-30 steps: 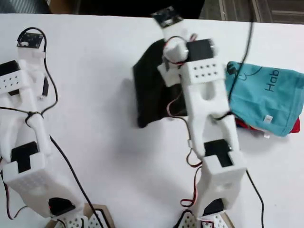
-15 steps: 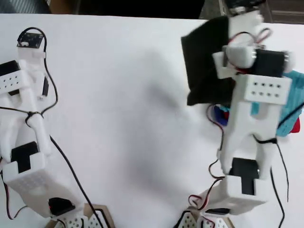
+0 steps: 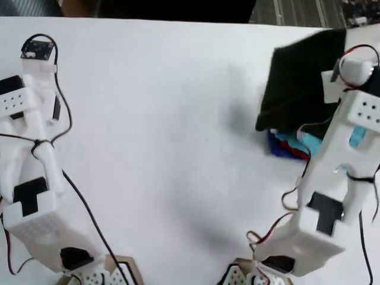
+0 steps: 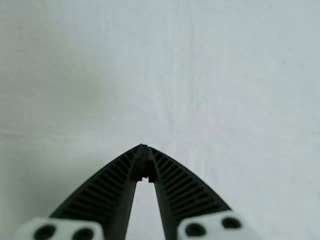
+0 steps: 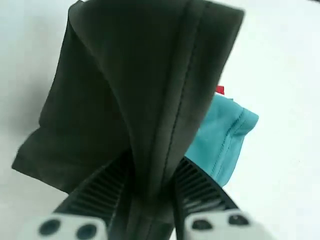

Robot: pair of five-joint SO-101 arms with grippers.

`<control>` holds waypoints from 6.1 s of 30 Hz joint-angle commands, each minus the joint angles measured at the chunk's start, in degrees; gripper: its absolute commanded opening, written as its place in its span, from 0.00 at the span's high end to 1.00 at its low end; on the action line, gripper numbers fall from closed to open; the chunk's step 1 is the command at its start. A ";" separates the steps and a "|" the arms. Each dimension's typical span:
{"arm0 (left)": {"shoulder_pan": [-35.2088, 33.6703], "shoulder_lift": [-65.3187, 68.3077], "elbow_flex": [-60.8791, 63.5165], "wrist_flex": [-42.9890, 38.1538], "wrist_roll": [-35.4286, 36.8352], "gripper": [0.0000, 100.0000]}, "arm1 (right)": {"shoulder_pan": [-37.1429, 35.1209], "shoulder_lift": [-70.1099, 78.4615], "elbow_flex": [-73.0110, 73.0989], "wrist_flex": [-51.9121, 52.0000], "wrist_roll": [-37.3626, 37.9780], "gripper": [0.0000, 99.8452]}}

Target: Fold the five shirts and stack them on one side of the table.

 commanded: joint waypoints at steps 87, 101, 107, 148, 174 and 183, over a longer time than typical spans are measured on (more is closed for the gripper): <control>0.09 -0.79 -0.75 0.09 -0.44 0.97 | 1.36 -14.37 39.56 -5.58 12.75 0.89; 0.26 -0.79 -0.84 0.53 -0.62 0.97 | 0.04 -30.73 39.91 -16.92 5.45 0.88; 0.26 -0.88 -0.84 1.32 -0.70 0.97 | 8.04 -18.68 40.09 -43.47 -1.93 0.98; 6.42 -26.81 -0.22 14.77 -0.44 0.97 | 10.33 10.51 2.46 6.64 -2.20 0.98; 24.09 -77.01 50.68 4.04 5.54 0.97 | -22.20 -64.31 78.77 -14.73 -2.20 0.98; 22.68 -93.27 79.16 -7.74 -7.47 0.97 | -24.13 -89.36 108.48 -21.23 -3.43 0.98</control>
